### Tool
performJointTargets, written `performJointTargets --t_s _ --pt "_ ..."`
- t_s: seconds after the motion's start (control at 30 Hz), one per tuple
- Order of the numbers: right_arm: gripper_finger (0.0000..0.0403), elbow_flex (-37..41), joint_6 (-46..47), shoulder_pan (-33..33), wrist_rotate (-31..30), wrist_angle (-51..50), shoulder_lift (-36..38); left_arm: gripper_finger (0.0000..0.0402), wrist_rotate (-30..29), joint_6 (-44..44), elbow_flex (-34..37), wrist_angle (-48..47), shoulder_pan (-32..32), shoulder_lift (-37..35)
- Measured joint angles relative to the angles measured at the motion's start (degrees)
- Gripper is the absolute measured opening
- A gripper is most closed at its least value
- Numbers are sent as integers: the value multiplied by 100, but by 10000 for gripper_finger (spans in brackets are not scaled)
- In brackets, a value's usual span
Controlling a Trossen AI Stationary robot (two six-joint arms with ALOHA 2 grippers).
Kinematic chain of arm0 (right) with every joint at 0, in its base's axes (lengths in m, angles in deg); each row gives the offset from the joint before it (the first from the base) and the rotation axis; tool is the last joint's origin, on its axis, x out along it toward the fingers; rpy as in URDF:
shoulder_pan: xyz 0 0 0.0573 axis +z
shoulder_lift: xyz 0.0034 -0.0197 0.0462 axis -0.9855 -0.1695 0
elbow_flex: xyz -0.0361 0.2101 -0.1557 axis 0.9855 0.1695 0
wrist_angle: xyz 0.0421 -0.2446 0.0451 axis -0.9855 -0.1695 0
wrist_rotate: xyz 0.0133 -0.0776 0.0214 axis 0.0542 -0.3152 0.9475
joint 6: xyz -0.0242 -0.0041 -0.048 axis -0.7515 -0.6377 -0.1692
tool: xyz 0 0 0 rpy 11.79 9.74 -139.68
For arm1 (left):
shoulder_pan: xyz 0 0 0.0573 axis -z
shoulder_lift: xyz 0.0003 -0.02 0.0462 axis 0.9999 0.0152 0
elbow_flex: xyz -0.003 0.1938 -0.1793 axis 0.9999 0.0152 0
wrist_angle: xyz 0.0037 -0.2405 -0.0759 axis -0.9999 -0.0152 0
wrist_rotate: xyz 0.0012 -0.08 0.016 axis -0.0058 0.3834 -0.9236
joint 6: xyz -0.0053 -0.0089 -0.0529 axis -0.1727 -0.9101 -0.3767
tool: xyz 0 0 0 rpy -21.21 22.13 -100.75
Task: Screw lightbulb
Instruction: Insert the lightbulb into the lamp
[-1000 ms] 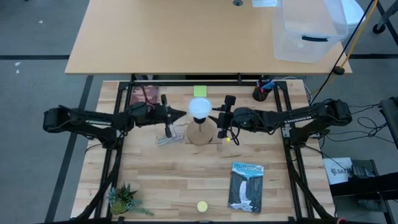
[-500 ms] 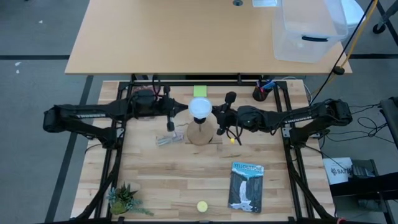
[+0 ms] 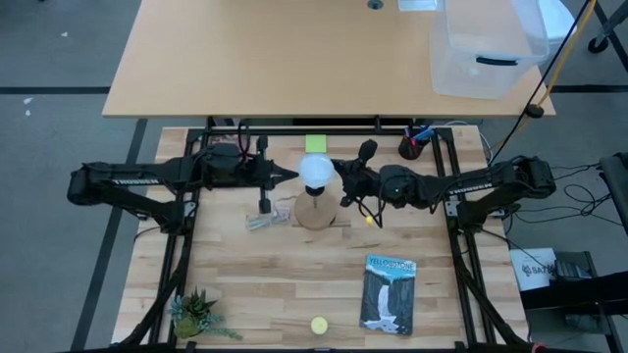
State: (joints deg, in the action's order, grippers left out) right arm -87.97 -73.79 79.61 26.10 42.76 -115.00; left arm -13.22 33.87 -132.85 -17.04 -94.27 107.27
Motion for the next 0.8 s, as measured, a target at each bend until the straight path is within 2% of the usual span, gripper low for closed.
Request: performJointTargets --t_s 0.33,0.67,0.8 --pt "1 0 -508 191 54 272 0 0 -302 -27 -13 -159 129 -46" --pt "0 2 -587 612 -323 226 0 0 -310 -187 -12 -154 -271 -10" --pt "0 2 -476 816 -278 219 0 0 -310 -281 -14 -167 -480 69"
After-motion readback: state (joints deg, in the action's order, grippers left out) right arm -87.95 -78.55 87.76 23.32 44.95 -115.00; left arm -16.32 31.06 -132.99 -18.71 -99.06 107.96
